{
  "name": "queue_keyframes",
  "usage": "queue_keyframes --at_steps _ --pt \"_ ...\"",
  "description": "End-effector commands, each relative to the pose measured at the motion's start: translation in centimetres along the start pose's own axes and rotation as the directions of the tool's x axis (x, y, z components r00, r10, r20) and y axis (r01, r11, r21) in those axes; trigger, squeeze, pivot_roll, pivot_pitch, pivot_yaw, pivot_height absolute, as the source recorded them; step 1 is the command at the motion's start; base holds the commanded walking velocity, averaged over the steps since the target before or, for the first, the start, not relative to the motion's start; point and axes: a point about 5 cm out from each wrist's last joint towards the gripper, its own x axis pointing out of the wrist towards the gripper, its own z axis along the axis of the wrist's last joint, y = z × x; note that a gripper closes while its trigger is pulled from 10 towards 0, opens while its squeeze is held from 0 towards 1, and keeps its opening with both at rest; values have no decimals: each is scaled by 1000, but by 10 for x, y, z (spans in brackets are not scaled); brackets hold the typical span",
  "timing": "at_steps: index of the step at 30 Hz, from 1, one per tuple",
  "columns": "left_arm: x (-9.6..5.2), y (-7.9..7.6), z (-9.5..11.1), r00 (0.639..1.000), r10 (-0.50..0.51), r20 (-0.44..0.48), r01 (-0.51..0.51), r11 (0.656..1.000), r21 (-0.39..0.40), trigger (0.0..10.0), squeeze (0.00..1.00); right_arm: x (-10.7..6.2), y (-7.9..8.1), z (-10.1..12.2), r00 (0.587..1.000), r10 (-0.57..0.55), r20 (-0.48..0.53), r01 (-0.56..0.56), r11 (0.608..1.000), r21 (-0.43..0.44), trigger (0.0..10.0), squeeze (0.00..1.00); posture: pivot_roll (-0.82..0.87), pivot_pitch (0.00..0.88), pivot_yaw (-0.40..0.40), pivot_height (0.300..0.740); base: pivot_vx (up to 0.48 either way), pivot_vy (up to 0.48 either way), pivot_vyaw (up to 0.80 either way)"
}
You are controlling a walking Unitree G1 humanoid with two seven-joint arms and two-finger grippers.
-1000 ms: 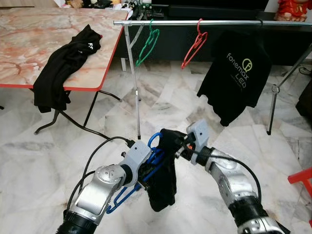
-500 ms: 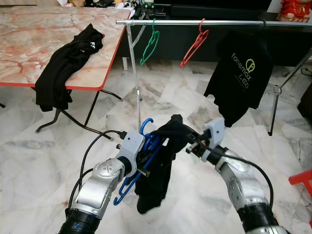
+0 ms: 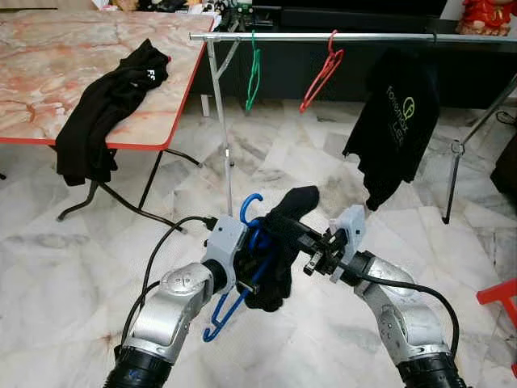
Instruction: Hang hanger
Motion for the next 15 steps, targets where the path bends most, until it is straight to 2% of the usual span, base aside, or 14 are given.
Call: queue_keyframes --at_steps 1,4,9,10,11,12,15 --pt "1 -12 4 997 -72 23 72 997 -2 10000 0 4 -3 10 1000 -1 22 1 999 -32 10000 0 68 176 -50 740 0 0 0" --pt "1 -13 5 997 -67 34 68 998 -14 10000 0 6 2 13 998 62 1 -61 997 -50 10000 0 69 175 -51 740 0 0 0" --pt "0 -17 9 991 -111 69 115 992 -45 10000 0 5 -2 11 999 32 -36 -34 997 -70 10000 0 69 177 -54 740 0 0 0" --pt "0 -17 10 992 -108 72 111 993 -48 10000 0 4 -1 10 998 42 -49 -45 997 -63 10000 494 67 180 -55 740 0 0 0" --pt "-1 -17 10 992 -102 79 106 993 -51 10000 0 3 0 8 997 54 -64 -57 997 -55 10000 686 67 180 -55 740 0 0 0" --pt "-1 -16 11 992 -95 86 100 993 -56 10000 0 2 1 8 996 56 -69 -60 997 -56 10000 1000 65 183 -55 740 0 0 0" --pt "-1 -12 14 992 -64 113 72 995 -74 10000 0 -1 5 6 993 75 -90 -80 995 -63 10000 1000 65 183 -56 740 0 0 0"
